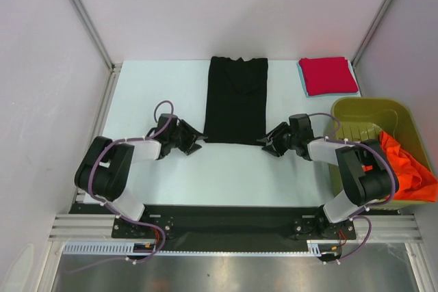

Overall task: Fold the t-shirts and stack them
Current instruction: Fold the tshirt

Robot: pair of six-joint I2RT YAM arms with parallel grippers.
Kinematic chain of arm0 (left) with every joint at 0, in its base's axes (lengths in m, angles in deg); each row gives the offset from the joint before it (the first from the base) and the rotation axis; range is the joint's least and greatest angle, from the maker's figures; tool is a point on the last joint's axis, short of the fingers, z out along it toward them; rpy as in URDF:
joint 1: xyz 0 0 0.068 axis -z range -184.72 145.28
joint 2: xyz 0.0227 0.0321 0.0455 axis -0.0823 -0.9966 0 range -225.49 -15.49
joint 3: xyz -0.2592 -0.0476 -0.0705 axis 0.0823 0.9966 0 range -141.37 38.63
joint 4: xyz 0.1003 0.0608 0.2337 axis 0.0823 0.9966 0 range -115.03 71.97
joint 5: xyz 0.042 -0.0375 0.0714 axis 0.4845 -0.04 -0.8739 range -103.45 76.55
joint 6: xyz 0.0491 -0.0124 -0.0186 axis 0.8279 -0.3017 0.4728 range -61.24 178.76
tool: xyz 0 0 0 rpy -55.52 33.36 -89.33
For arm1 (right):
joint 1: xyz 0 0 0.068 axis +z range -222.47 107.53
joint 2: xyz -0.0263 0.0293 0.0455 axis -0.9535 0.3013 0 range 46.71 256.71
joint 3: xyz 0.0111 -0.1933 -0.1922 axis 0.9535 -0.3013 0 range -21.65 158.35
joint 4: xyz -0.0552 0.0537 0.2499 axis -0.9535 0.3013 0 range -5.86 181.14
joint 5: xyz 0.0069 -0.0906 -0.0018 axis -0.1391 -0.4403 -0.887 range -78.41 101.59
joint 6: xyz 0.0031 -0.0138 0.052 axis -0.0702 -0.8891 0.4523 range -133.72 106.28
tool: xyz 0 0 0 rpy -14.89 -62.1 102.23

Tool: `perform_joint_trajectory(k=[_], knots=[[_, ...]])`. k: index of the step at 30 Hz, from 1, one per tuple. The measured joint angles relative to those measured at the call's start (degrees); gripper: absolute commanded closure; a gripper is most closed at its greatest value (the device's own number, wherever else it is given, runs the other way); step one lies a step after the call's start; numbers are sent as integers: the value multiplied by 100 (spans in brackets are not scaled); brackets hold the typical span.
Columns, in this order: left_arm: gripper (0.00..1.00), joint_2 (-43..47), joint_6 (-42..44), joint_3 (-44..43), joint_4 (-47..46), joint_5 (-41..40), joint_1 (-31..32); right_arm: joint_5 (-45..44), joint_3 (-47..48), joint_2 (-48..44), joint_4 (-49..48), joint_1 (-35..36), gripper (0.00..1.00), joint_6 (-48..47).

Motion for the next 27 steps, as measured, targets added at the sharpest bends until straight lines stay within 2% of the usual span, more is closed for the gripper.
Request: perform_joint_trajectory(k=[3, 10, 27], knots=[[49, -127, -378, 11, -208, -120, 4, -251, -94, -7, -24, 59, 53, 219], [51, -382, -1051, 50, -590, -144, 17, -621, -282, -87, -22, 146, 55, 509], [69, -787, -1351, -205, -673, -59, 31, -811, -90, 142, -101, 166, 59, 562]])
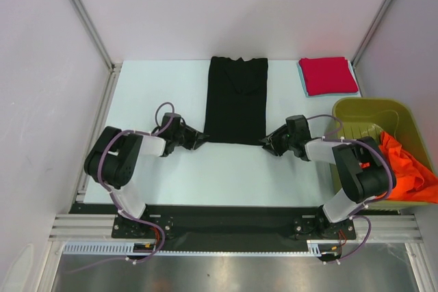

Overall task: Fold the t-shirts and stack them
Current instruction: Fold the tshirt

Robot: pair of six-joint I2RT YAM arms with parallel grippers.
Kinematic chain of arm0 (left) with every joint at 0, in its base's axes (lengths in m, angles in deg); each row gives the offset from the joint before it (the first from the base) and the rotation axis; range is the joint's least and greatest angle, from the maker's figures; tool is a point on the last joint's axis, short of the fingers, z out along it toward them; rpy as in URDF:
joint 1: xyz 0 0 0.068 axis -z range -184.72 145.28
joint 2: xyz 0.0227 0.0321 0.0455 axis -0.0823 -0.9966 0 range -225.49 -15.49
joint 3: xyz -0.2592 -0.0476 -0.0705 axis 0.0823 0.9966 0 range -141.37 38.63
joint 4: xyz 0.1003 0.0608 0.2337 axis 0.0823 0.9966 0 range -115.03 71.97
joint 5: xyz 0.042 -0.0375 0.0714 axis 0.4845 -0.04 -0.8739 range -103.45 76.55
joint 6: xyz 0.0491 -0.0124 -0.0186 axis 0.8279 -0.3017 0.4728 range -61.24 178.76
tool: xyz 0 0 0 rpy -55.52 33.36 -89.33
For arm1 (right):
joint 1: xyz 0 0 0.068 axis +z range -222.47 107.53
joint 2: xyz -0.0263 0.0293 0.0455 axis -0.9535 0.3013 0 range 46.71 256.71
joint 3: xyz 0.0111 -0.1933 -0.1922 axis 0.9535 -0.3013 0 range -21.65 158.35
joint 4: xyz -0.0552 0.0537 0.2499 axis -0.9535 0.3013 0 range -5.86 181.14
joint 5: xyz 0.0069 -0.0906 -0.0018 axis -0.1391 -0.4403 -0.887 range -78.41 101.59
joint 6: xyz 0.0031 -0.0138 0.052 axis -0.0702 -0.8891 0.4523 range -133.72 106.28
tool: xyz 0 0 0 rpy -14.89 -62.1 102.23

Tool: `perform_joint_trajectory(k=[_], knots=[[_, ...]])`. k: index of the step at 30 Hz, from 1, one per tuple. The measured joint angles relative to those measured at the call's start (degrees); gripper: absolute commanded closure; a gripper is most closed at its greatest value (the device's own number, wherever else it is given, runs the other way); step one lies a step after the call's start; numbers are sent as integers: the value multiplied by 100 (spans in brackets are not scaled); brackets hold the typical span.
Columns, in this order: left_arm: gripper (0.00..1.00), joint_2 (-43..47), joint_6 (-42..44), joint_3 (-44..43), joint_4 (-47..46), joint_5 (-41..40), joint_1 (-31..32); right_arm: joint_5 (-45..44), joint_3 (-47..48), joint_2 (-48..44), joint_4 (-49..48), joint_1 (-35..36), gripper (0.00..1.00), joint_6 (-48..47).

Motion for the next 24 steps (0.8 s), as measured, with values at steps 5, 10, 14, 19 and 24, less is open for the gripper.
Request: perform_joint_trajectory(k=[5, 10, 14, 19, 24], knots=[[83, -122, 0, -83, -4, 57, -4, -35, 59, 116, -59, -4, 73, -33], [100, -216, 33, -170, 24, 125, -17, -68, 63, 177, -55, -31, 100, -173], [100, -227, 66, -199, 70, 181, -35, -44, 66, 186, -59, -31, 100, -293], [100, -221, 133, -201, 111, 247, -44, 162, 72, 199, -72, -81, 100, -688], [100, 107, 214, 173, 118, 262, -28, 363, 52, 81, 94, -48, 100, -1274]])
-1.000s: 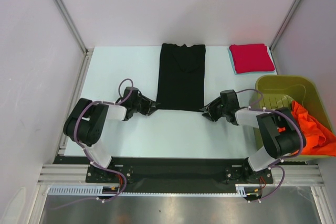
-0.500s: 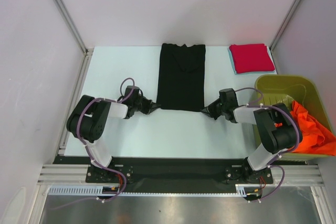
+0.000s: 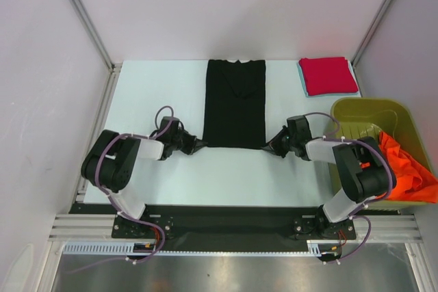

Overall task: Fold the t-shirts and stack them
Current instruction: Fold the tshirt

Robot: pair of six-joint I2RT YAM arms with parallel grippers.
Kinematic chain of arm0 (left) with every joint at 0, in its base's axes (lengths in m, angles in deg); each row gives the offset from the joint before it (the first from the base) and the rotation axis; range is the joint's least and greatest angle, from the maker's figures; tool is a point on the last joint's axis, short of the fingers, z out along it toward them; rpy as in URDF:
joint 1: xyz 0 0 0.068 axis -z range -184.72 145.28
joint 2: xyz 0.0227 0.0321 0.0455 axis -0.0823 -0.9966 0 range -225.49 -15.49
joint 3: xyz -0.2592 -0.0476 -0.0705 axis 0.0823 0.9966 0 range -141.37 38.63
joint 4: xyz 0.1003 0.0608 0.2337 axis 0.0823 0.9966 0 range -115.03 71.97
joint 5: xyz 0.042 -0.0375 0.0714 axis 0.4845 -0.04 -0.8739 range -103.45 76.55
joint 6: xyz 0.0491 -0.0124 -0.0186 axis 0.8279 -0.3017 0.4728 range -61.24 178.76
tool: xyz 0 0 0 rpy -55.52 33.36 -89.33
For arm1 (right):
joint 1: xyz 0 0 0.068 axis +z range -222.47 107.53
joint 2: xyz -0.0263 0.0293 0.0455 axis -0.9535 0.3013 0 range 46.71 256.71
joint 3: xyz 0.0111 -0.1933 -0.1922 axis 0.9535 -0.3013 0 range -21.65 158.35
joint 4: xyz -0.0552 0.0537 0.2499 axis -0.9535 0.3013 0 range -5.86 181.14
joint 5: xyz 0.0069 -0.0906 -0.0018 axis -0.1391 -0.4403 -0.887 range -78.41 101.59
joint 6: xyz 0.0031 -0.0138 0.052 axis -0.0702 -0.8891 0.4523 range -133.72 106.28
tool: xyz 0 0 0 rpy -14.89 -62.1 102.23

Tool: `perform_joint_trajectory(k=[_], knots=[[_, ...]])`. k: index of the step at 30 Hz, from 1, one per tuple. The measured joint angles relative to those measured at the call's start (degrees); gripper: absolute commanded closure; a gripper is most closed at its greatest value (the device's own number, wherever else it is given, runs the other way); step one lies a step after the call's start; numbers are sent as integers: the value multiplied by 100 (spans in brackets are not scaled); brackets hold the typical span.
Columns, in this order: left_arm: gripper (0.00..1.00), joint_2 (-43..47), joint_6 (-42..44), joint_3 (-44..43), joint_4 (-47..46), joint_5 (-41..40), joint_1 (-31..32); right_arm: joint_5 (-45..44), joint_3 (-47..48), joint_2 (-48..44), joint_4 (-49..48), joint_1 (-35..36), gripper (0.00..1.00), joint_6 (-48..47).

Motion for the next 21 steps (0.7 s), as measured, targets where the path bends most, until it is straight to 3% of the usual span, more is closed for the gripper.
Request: perform_joint_trajectory(k=[5, 10, 15, 21], knots=[[100, 754, 61, 767, 109, -9, 162, 63, -240, -629, 516, 297, 100, -426], [100, 1725, 2, 1563, 343, -76, 588, 66, -710, -1816, 1113, 592, 100, -535], [100, 3128, -264, 2157, 1134, -219, 1335, 46, -1178, -3272, 1939, 979, 100, -560], [100, 5167, -846, 2848, 2155, -256, 1722, -304, -1370, -4804, 3213, 1744, 100, -496]])
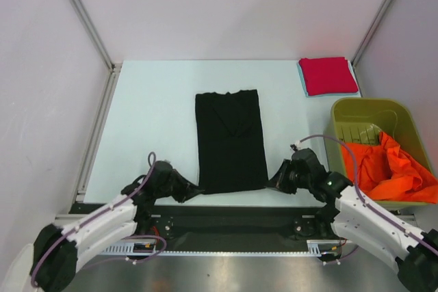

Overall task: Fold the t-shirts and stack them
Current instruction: Fold the tshirt

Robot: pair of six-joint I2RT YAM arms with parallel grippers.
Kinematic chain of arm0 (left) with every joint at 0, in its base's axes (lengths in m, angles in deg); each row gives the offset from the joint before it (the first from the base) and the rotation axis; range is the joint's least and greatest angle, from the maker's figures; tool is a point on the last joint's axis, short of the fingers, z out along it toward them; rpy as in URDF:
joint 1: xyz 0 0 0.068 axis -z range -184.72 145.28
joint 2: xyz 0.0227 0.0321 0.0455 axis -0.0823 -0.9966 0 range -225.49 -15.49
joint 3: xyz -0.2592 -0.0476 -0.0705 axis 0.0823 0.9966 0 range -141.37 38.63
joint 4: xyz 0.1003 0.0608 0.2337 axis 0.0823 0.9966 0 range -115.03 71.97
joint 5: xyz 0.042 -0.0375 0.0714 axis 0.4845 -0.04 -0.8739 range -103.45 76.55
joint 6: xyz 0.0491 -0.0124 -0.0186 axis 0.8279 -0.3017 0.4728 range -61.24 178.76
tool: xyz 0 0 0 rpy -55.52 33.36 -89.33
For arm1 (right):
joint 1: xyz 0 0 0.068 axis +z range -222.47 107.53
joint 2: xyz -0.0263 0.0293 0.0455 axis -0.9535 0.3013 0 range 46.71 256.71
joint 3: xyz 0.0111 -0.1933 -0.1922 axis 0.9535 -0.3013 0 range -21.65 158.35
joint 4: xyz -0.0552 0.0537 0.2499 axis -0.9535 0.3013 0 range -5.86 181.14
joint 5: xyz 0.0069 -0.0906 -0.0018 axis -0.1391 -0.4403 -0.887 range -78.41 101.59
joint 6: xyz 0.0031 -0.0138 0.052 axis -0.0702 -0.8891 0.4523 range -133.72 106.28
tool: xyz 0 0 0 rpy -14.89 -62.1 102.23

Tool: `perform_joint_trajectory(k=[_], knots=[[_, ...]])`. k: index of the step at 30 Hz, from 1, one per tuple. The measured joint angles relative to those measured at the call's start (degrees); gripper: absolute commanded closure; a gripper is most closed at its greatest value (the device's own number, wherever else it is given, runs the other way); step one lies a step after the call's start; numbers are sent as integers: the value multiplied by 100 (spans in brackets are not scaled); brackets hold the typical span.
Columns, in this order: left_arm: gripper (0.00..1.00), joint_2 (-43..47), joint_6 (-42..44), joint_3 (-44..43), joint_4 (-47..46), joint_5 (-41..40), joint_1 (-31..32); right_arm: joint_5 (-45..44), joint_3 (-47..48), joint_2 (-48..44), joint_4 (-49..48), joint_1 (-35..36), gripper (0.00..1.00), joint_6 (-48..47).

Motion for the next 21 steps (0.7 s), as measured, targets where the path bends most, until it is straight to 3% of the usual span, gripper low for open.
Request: perform_joint_trajectory(k=[6, 10, 14, 21], knots=[[100, 1873, -391, 109, 1547, 2, 133, -450, -4, -627, 841, 1021, 100, 426], [100, 2236, -538, 7, 2002, 7, 142, -699, 125, -450, 1123, 1493, 100, 625], [100, 1799, -461, -262, 2216, -55, 92, -780, 859, 328, 1292, 1292, 100, 450], [99, -385, 568, -1816, 1720, 87, -898, -225, 2026, 1606, 796, -341, 100, -352]])
